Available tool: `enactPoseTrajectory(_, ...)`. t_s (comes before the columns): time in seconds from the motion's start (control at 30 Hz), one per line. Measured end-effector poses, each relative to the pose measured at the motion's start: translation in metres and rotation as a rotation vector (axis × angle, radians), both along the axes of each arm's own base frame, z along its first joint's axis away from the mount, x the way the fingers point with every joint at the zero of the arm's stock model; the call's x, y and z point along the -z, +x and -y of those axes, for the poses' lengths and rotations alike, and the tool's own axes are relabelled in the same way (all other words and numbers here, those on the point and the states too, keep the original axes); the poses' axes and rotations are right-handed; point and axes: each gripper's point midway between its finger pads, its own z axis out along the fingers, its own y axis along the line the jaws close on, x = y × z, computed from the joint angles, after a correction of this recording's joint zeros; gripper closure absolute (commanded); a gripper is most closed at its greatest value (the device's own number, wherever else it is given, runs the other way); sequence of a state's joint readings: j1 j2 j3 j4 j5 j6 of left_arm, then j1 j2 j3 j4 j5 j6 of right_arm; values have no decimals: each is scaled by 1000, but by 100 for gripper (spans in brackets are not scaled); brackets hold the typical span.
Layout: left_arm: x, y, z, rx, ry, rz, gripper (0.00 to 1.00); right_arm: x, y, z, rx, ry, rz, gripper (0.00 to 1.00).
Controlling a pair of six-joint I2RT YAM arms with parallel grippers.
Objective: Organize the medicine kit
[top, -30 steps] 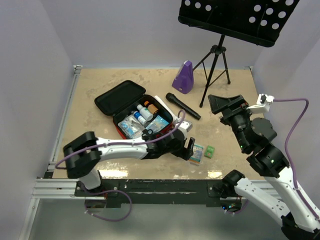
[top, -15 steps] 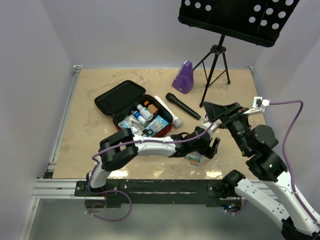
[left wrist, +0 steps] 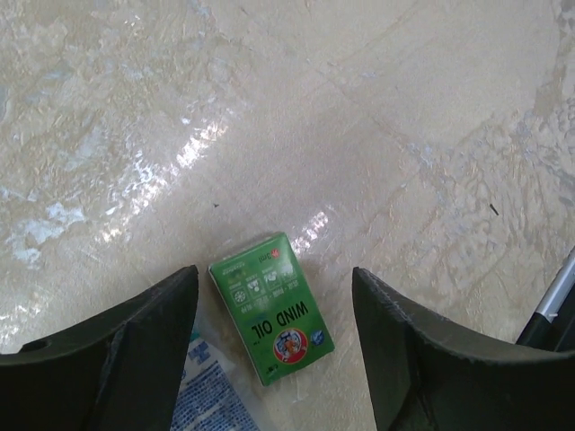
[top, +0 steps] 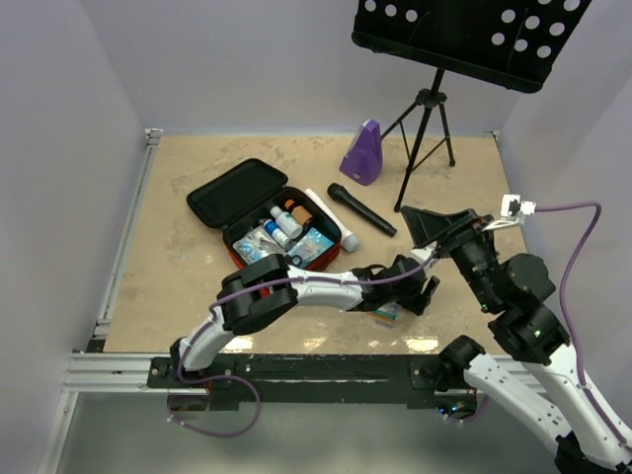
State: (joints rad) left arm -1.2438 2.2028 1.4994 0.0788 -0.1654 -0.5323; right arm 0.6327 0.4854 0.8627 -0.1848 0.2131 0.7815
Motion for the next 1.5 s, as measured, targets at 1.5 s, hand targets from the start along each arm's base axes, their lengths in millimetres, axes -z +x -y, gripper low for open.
enactPoseTrajectory(1.5, -136, 5, -68, -74, -161, 143, 64, -24, -2, 5, 13, 12, 40, 12)
